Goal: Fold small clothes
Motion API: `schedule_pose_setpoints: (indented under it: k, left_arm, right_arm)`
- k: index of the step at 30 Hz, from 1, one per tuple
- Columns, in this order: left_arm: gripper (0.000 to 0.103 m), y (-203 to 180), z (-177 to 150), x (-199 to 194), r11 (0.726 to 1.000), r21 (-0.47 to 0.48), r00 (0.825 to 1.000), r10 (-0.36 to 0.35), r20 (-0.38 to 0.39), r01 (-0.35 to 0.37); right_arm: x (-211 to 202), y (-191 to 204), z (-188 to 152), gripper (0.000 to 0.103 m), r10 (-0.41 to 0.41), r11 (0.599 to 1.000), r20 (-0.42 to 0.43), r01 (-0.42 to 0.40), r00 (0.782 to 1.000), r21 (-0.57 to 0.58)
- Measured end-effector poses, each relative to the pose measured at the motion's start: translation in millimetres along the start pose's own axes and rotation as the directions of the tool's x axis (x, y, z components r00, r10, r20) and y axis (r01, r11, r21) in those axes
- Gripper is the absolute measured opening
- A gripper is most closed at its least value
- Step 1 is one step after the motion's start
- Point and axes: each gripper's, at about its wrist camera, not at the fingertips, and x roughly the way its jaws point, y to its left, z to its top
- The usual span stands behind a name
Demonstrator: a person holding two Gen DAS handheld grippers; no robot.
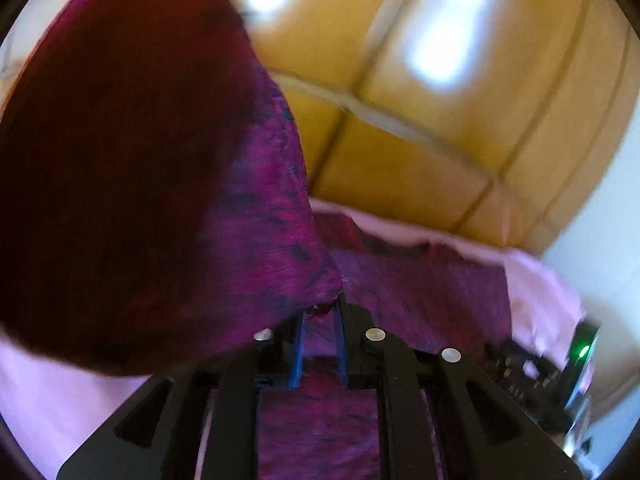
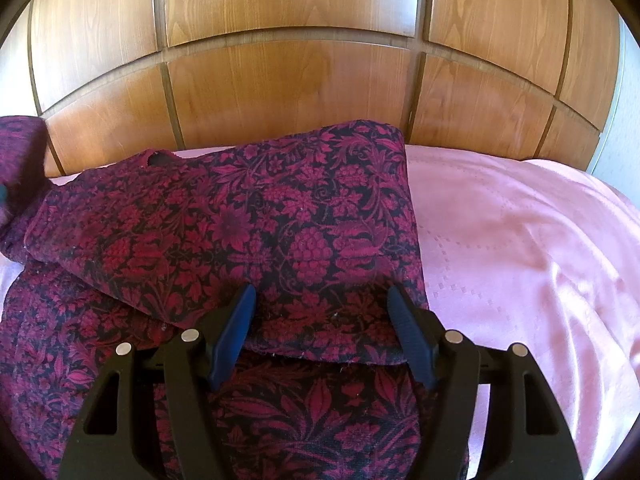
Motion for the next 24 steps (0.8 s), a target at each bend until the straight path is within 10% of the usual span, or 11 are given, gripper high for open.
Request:
schedule_pose_setpoints:
  k: [5, 14, 24]
  left_arm:
    - [0.065, -35.7, -21.8, 28.0, 0.995, 0.089, 0.995, -0.027, -0.097, 0.035]
    - [0.068, -27.4, -64.7, -37.2, 0.988, 0.145, 0.999, 0.048, -0.006, -0.047]
    - [0.068, 76.2, -56.8, -54.9, 0.949, -0.165, 0.963, 0.266, -0.032, -0.268]
  right_arm:
    - [-1.0, -4.0, 0.1, 0.068, 0.019, 1.000, 0.002, -0.019, 1.000, 0.017]
    - [-24.5, -19.0, 14.2, 0.062, 0.184, 0.969, 0.025, -0.186, 0.983, 0.162]
    - [10.1, 76.2, 47.6, 0.048, 0.411, 0.906, -0.103, -0.392, 0.906, 0.161]
